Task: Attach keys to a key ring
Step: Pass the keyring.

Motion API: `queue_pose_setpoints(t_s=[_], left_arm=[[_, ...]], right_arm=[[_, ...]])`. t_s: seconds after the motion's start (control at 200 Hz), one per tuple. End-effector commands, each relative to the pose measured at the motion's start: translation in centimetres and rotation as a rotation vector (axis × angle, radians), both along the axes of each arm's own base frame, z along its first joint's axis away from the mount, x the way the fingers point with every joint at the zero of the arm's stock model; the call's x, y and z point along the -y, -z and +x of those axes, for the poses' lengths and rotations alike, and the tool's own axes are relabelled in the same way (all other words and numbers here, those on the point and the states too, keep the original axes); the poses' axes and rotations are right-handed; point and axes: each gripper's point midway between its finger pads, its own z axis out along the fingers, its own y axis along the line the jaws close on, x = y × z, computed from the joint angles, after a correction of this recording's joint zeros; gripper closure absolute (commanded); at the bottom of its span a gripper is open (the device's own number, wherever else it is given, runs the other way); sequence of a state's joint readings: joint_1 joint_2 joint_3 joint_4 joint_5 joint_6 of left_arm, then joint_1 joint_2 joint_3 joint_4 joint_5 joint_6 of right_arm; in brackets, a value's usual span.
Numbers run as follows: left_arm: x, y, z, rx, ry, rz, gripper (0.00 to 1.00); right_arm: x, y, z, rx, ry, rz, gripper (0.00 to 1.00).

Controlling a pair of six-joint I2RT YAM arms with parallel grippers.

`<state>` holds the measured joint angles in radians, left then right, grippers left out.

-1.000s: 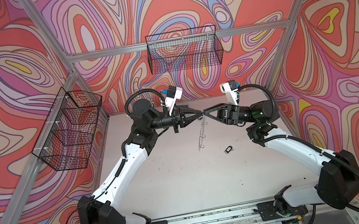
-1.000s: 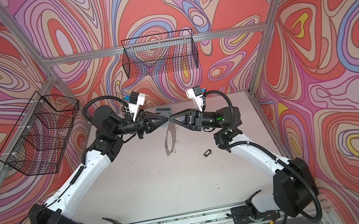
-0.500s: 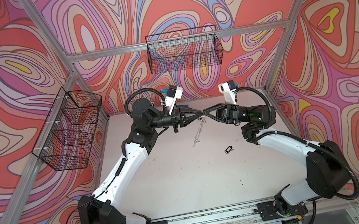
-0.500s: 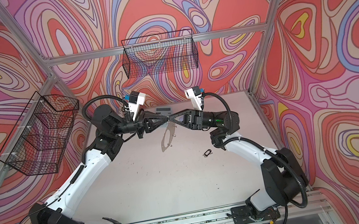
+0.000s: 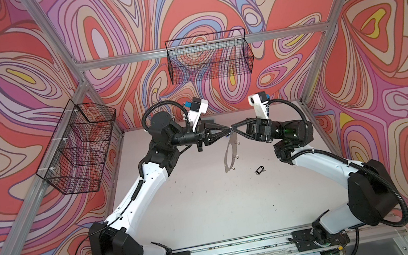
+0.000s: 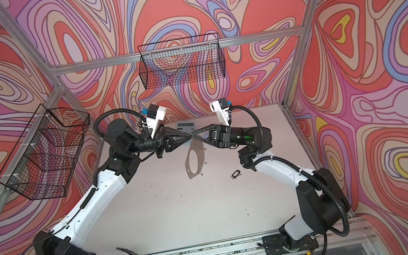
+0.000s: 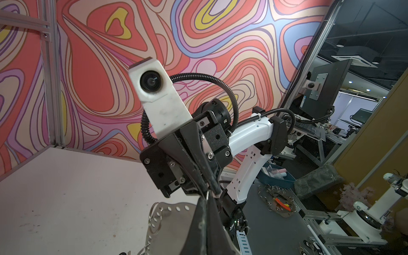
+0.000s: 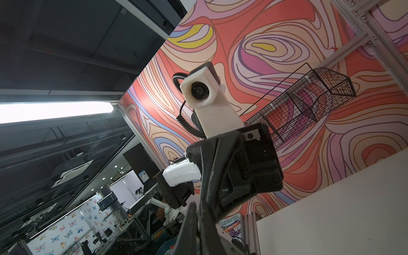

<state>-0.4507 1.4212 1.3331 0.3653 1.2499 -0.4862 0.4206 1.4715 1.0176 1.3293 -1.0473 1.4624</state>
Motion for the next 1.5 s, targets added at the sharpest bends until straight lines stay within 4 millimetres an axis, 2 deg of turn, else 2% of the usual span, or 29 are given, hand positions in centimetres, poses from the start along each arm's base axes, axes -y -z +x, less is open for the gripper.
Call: queue_pose_setpoints(t_s=[0.0,0.06,0.105,0.145,0.175,0.295,0.536,0.721,0.911,1.017,1.327,1.497], left_arm=[[0.0,0.1,1.6,-0.001,-0.062,-0.012,1.0],[-0.2,0.0,1.5,-0.004,-0.071,-0.012,1.0],[-0.3,-0.2,1.2,0.0,-0.074,-0.013,0.96],[-0.4,-0.3,1.0,0.002,-0.074,-0.015,0.89],[-0.5,-0.6,0.8,0.008,-0.074,-0.021,0.79],[-1.0,-1.5,0.0,0.016,-0.069,-0.046,0.71],[-1.2,-2.4,-0.8,0.002,-0.035,-0.093,0.7],[-1.2,-2.6,-0.7,-0.012,-0.033,-0.111,0.7],[-1.1,0.0,1.5,-0.029,-0.162,-0.04,0.66],[-0.9,0.7,1.9,-0.054,-0.165,-0.032,0.62],[-0.2,1.1,1.8,-0.122,-0.081,-0.073,0.55],[0.8,1.3,1.1,-0.123,-0.038,-0.054,0.61]], right_arm=[[-0.1,-1.6,-2.7,0.106,-0.025,-0.005,1.0],[-0.3,-1.2,-2.1,0.103,0.013,-0.033,1.0],[-0.4,-1.0,-1.7,0.116,0.05,-0.058,1.0],[-0.5,-0.7,-1.3,0.12,0.089,-0.083,1.0],[-0.5,-0.5,-0.8,0.121,0.122,-0.106,1.0],[-0.3,0.5,1.1,0.143,0.279,-0.218,1.0],[0.8,1.2,3.0,0.154,0.461,-0.289,1.0],[0.8,1.1,2.8,0.169,0.462,-0.286,1.0],[0.8,0.5,2.3,0.18,0.439,-0.265,1.0],[0.8,0.3,2.2,0.184,0.437,-0.259,1.0],[0.8,0.1,2.0,0.183,0.425,-0.235,1.0],[0.7,0.2,2.0,0.177,0.422,-0.234,1.0]])
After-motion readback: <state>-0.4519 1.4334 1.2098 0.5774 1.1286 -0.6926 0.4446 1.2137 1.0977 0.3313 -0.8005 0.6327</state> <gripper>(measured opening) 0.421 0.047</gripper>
